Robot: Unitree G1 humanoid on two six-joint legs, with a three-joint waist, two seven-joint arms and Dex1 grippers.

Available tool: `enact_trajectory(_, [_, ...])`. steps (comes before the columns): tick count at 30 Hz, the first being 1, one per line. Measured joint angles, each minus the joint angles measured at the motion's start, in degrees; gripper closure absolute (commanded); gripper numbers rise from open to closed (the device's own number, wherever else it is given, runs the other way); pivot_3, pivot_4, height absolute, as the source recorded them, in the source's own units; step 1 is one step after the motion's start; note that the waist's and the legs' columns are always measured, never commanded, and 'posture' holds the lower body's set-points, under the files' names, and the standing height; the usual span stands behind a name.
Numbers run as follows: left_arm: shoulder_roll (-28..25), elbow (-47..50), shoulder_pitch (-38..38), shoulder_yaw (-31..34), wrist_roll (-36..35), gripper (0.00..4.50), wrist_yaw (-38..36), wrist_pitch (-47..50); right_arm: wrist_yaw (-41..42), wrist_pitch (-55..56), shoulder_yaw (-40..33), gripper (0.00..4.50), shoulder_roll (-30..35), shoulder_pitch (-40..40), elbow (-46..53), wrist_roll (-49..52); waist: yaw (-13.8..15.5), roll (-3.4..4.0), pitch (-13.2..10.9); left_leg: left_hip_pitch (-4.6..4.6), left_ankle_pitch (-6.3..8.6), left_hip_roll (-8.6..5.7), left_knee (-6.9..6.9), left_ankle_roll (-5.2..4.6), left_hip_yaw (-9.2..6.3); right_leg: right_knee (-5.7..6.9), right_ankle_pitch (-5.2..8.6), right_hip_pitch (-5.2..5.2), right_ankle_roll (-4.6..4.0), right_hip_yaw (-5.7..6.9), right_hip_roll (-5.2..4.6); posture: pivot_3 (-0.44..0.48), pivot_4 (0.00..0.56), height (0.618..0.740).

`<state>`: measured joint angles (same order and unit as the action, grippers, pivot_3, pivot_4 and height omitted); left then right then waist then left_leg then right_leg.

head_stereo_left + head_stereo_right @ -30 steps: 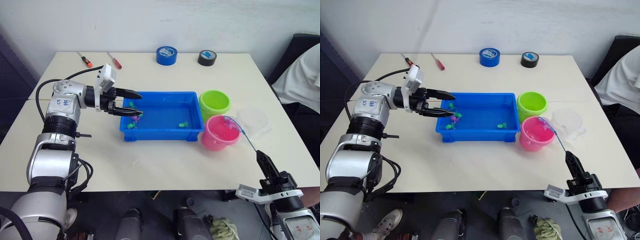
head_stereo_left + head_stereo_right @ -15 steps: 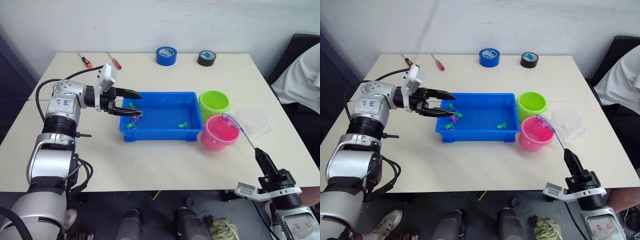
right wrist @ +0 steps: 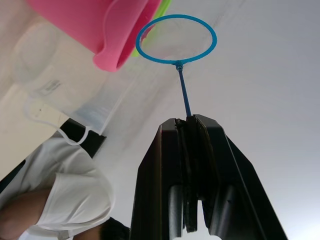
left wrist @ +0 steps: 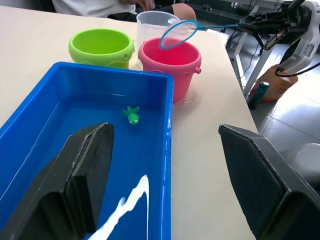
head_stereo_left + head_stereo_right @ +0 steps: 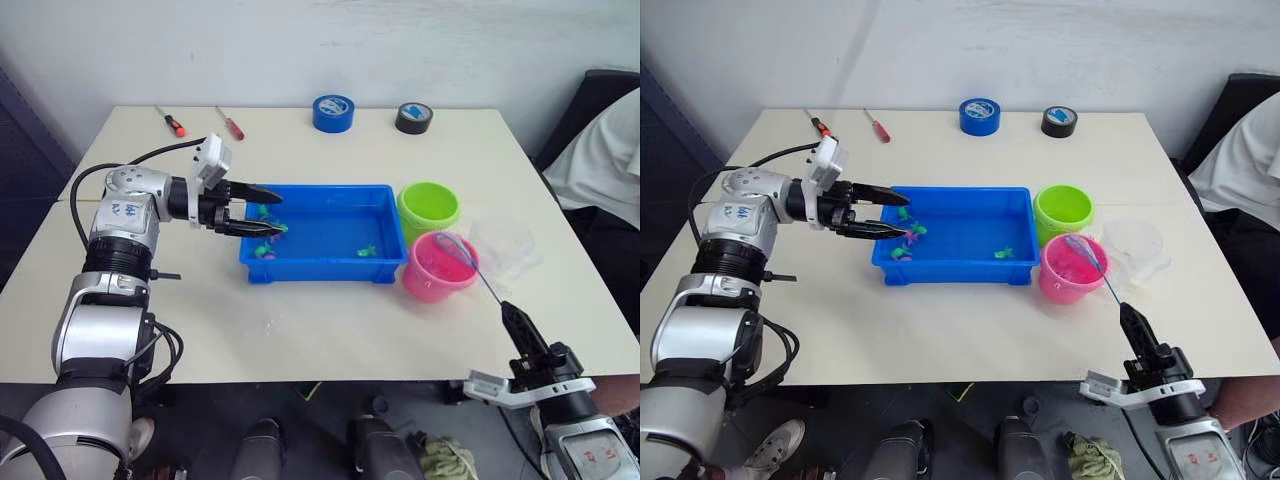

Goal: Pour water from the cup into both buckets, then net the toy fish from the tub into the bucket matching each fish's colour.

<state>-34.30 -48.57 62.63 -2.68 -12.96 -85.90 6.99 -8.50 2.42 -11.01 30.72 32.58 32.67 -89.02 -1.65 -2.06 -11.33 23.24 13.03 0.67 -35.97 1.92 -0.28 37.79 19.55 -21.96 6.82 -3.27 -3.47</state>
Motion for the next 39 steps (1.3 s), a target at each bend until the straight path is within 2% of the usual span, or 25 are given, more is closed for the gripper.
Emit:
enact_trajectory(7, [0.0, 0.3, 0.0, 0.3, -0.1, 0.81, 0.0, 0.2, 2.7, 0.8, -2.2, 4.5, 0.8, -3.2, 2.0, 10.0, 0.0, 0.0, 0.0, -0.07, 0.0, 0.02, -0.02, 0.0, -0.02, -0.01, 0.0, 0.09, 0.0, 0.02, 0.0, 0.0, 0.15, 0.734])
enact_trajectory(10, [-1.0, 0.2, 0.0, 1.2, -0.2, 0.81, 0.1, 0.9, 10.4, 2.1, -5.8, 4.5, 5.1, -10.1, 4.6, 23.0, -0.2, 0.0, 0.0, -0.13, 0.0, 0.05, -0.04, 0.0, -0.04, 0.0, -0.02, 0.16, 0.03, 0.02, 0.02, 0.0, 0.15, 0.734])
enact_trajectory(14, [-3.7, -0.6, -0.2, 2.6, -0.3, 0.81, 0.3, 2.0, 23.3, -0.2, -4.3, 4.5, 7.1, -23.7, 4.8, 38.1, -0.7, -0.05, 0.0, -0.21, 0.01, 0.14, -0.05, 0.01, -0.11, -0.01, -0.02, 0.26, 0.03, 0.06, 0.1, 0.0, 0.15, 0.734])
enact_trajectory(18, [-6.2, -0.4, -1.6, 3.4, -0.2, 0.81, 0.8, 2.3, 37.4, -8.6, 2.7, 4.5, 4.5, -38.5, 4.0, 51.4, -0.9, -0.05, 0.0, -0.18, 0.01, 0.15, -0.04, 0.01, -0.31, -0.03, -0.01, 0.31, 0.03, 0.19, 0.09, 0.0, 0.15, 0.734])
enact_trajectory(21, [-8.1, 1.1, -4.1, 4.0, -0.2, 0.81, 1.4, 2.5, 46.2, -20.1, 6.6, 4.5, 0.4, -46.1, 3.8, 59.6, -0.7, -0.05, 0.0, -0.12, 0.01, 0.18, -0.05, 0.01, -0.63, -0.02, -0.01, 0.28, 0.01, 0.22, 0.01, 0.0, 0.15, 0.734])
enact_trajectory(23, [-9.6, 2.6, -6.1, 4.4, -0.2, 0.81, 1.7, 2.8, 52.1, -28.5, 8.6, 4.5, 0.1, -51.2, 3.8, 65.1, -0.6, -0.05, 0.0, -0.12, 0.01, 0.23, -0.05, 0.01, -0.71, -0.02, -0.01, 0.26, 0.01, 0.2, -0.07, 0.0, 0.15, 0.734])
enact_trajectory(27, [-12.1, 6.3, -9.5, 5.4, -0.5, 0.81, 2.7, 4.4, 59.0, -38.1, 11.2, 4.5, 0.7, -57.9, 2.7, 72.6, -0.1, -0.05, 0.0, -0.11, 0.02, 0.26, -0.03, -0.01, -0.71, -0.06, 0.0, 0.26, 0.01, 0.21, -0.13, 0.0, 0.15, 0.734])
enact_trajectory(34, [-15.3, 12.8, -17.3, 9.5, -2.3, 0.81, 6.4, 7.2, 61.8, -49.1, 18.7, 4.5, 1.1, -69.5, -6.8, 78.5, -0.3, -0.04, 0.0, -0.07, 0.04, 0.3, 0.03, -0.04, -0.69, -0.07, 0.01, 0.1, -0.03, 0.17, -0.41, 0.0, 0.15, 0.734])
enact_trajectory(39, [-15.8, 16.5, -21.8, 12.5, -4.1, 0.81, 9.2, 9.5, 59.8, -53.7, 23.8, 4.5, -0.2, -72.2, -10.9, 79.9, -0.1, -0.05, 0.0, 0.41, 0.04, 0.26, 0.03, -0.04, -0.64, 0.17, 0.03, -0.53, -0.07, 0.15, -0.59, 0.0, 0.15, 0.734])
